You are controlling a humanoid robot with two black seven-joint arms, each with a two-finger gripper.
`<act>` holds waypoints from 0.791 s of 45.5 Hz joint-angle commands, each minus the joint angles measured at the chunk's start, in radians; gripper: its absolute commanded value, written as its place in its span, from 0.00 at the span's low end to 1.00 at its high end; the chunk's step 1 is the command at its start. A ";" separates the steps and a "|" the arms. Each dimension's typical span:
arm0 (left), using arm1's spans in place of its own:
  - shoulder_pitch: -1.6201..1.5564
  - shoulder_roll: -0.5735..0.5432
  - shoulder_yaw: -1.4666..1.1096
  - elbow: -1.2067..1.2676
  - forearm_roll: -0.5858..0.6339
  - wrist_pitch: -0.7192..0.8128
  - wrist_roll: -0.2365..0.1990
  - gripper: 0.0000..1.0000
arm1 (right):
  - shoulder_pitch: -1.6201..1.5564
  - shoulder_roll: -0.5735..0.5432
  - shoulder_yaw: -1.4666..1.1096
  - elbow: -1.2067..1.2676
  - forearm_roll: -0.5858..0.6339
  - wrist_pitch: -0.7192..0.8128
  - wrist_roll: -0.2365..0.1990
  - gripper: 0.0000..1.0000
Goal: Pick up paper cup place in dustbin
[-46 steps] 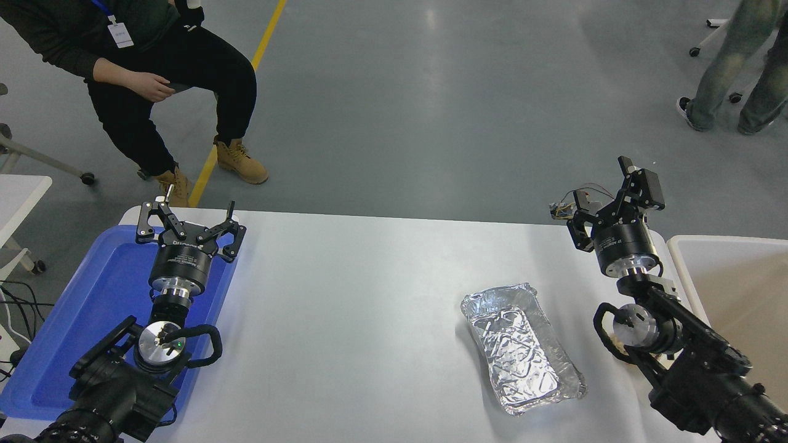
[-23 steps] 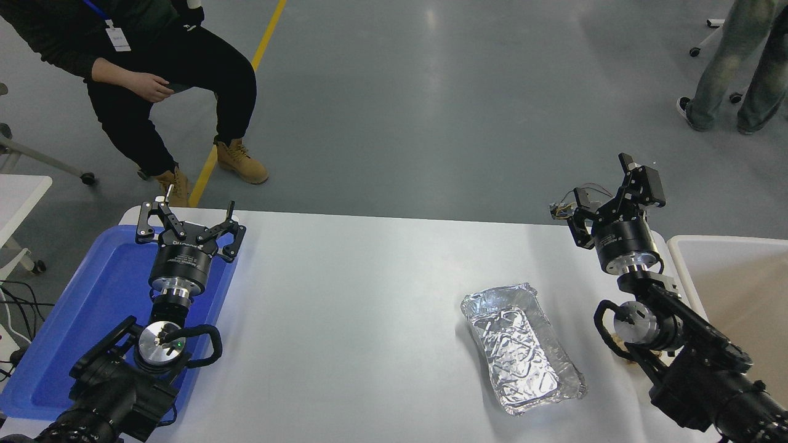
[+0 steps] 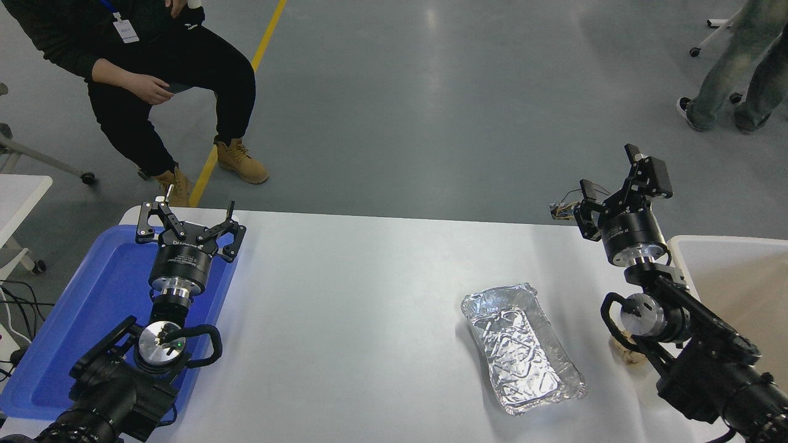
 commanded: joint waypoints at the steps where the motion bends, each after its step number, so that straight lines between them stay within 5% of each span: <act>1: 0.000 0.000 0.000 0.000 0.000 0.000 -0.001 1.00 | 0.039 -0.079 -0.080 -0.002 0.038 0.004 0.000 1.00; 13: 0.000 0.000 0.000 0.000 0.000 0.000 -0.001 1.00 | 0.172 -0.283 -0.454 -0.003 0.245 0.017 -0.002 1.00; 30: 0.000 0.000 0.000 0.000 0.000 0.000 0.001 1.00 | 0.506 -0.452 -1.083 0.024 0.236 0.086 -0.012 1.00; 36: 0.000 0.000 0.000 0.000 0.000 0.000 0.001 1.00 | 0.646 -0.486 -1.316 0.059 0.238 0.139 -0.047 1.00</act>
